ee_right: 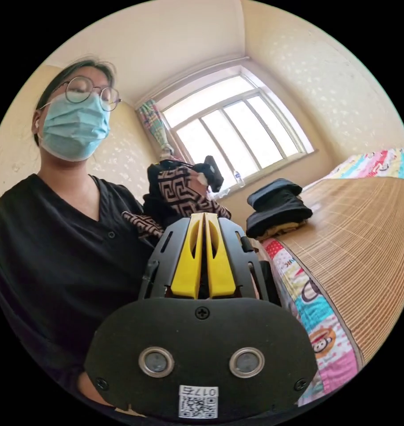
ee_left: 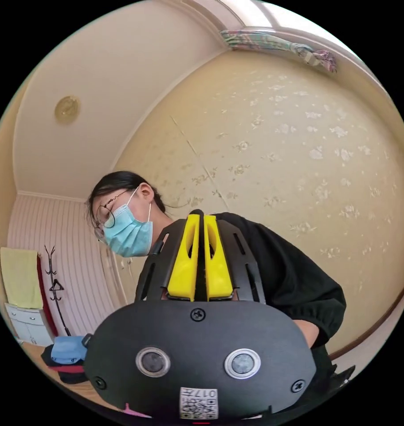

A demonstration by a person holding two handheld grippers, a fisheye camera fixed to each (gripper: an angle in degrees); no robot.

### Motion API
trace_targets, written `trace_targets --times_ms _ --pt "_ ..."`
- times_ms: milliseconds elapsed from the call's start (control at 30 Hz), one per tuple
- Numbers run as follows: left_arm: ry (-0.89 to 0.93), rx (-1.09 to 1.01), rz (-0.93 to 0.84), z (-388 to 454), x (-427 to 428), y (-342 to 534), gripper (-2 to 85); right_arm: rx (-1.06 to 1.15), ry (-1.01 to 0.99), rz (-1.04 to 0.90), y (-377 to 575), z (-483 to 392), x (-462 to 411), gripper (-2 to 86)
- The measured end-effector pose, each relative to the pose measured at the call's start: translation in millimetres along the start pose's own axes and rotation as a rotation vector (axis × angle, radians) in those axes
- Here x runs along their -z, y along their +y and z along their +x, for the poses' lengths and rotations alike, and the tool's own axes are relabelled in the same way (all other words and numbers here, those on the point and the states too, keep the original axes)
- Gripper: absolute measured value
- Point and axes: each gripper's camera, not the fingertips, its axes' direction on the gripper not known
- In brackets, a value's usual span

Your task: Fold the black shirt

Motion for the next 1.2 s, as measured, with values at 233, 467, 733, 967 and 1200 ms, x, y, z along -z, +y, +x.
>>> trace_targets --times_ms 233,467,733,967,1200 --pt "0.177 0.070 0.160 -15.6 -31.4 32.6 -0.9 -0.131 -0.010 -0.100 11.1 31.0 -15.0 8.2" --pt "0.242 0.154 0.202 -28.4 -47.5 50.5 -0.8 -0.030 -0.199 -0.338 12.5 28.1 -48.0 10.5" --pt "0.209 0.125 0.221 -18.6 -43.4 55.1 -0.8 -0.029 -0.179 -0.251 16.9 21.2 -21.9 3.7" --pt "0.230 0.113 0.237 -31.6 -45.0 62.6 -0.9 -0.134 -0.275 -0.287 25.3 34.4 -16.7 14.2" --pt "0.204 0.116 0.240 -53.8 -44.4 73.2 -0.9 -0.079 -0.364 -0.393 28.9 7.4 -45.7 6.1"
